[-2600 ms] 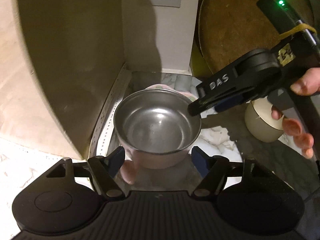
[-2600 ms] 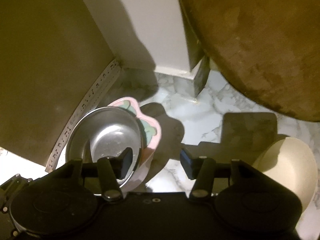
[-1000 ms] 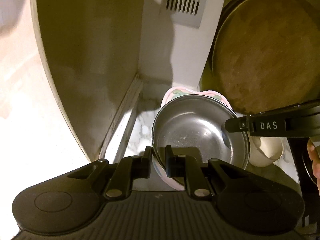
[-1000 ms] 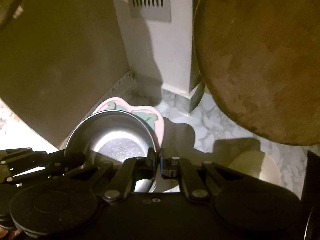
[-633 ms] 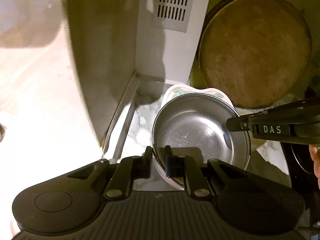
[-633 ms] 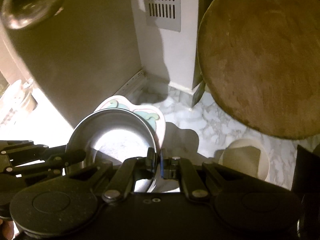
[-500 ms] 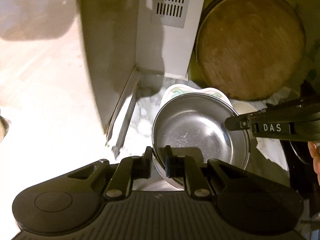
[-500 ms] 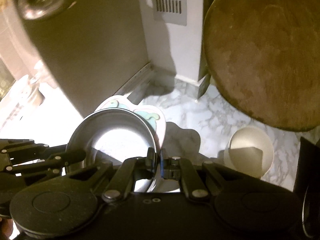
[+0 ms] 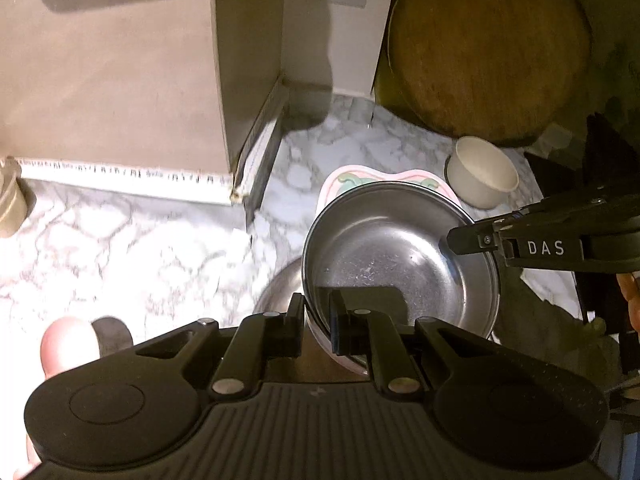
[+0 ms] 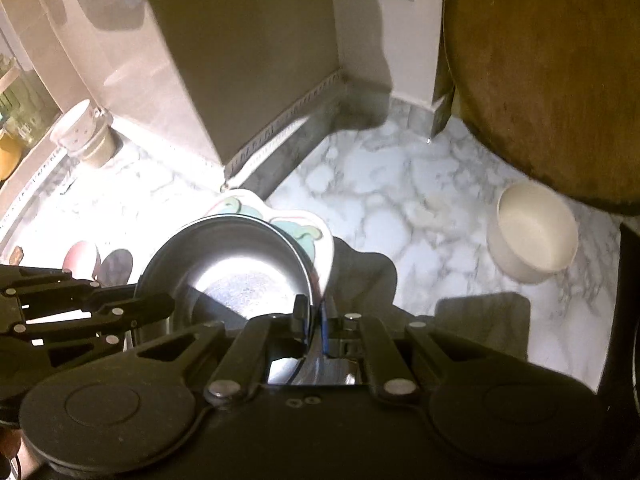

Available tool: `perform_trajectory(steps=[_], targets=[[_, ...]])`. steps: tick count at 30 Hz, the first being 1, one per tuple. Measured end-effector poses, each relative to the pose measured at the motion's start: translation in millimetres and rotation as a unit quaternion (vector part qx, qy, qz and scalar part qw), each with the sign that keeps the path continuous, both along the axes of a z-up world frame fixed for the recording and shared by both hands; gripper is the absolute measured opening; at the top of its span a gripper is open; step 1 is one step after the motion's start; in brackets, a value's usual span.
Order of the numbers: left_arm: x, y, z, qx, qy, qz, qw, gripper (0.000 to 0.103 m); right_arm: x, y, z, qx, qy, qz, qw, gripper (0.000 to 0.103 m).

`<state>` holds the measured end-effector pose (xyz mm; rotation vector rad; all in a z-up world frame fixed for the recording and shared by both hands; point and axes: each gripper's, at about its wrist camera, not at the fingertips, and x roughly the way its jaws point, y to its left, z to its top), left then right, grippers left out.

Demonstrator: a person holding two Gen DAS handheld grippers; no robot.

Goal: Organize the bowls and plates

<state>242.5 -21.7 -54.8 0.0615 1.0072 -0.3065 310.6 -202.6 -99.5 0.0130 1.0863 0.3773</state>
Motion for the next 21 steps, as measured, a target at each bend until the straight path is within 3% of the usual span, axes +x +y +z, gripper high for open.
perform_trajectory(steps=[21], targets=[[-5.0, 0.5, -41.2, 0.015, 0.037, -0.018, 0.9990, 0.011, -14.9, 1.6, -44.6, -0.006, 0.055, -0.014, 0.998, 0.007]])
